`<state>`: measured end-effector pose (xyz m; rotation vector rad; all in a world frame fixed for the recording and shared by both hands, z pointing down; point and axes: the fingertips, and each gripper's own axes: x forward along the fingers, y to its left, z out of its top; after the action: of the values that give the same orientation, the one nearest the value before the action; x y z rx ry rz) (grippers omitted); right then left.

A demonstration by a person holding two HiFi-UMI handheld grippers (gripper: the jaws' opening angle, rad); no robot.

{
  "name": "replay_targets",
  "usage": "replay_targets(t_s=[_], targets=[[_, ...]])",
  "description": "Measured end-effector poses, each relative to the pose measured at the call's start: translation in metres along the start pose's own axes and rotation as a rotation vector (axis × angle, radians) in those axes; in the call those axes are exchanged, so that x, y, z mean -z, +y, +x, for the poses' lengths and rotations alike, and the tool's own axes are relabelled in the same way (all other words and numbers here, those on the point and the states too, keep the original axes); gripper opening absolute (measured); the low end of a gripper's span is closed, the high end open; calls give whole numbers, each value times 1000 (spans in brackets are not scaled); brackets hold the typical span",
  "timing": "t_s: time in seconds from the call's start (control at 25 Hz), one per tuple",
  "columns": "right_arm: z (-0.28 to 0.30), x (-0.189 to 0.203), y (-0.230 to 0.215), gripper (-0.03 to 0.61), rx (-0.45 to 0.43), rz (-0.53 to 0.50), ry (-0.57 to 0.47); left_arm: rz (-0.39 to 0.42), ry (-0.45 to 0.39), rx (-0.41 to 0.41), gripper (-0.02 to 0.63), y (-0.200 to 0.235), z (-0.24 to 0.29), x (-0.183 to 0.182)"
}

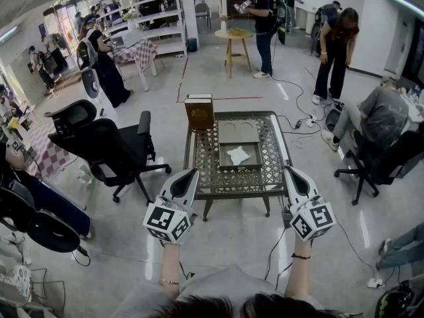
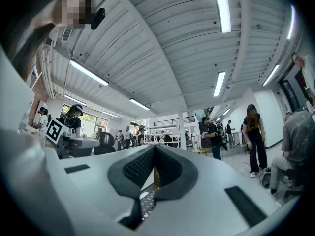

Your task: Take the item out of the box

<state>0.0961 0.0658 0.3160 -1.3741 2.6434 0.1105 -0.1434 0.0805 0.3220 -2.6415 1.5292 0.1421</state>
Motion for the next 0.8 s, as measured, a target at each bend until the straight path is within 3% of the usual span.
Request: replay_targets(t_s=[0.8], targets=[[-5,4,-9,20,-55,26,32,-3,23,-18,17,-22,5,2]])
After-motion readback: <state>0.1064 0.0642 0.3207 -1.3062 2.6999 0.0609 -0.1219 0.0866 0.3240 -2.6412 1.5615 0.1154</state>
